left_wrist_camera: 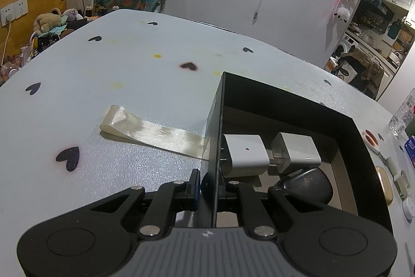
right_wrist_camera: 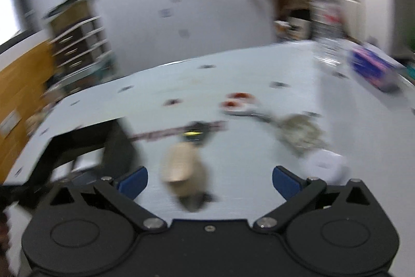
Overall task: Organize rigid objects
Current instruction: 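Move the right tool to the white round tape measure and grasp it, then carry the white tape measure into the box and release it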
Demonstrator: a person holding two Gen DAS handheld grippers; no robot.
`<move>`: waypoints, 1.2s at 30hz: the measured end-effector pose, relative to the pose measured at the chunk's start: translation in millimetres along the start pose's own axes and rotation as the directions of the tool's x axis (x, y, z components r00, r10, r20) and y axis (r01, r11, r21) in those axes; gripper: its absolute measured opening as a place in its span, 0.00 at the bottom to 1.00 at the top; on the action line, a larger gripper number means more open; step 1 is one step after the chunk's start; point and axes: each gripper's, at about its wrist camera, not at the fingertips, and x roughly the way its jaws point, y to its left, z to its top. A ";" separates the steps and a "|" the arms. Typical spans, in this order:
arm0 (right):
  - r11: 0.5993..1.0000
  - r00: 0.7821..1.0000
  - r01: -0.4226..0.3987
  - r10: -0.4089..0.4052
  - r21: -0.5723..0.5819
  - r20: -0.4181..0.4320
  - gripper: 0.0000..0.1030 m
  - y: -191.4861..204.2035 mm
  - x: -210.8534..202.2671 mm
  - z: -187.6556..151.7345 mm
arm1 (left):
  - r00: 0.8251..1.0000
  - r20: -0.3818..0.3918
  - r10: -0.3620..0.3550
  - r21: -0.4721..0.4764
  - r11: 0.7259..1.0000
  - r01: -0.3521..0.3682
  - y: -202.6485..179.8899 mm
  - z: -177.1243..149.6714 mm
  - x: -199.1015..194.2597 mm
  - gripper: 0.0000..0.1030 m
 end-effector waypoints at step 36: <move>0.959 0.961 0.275 -0.277 -0.064 -0.012 0.55 -72.5 59.7 -5.6 | 1.000 -0.009 0.022 0.001 1.000 -0.022 -1.9 -3.2 1.4 0.10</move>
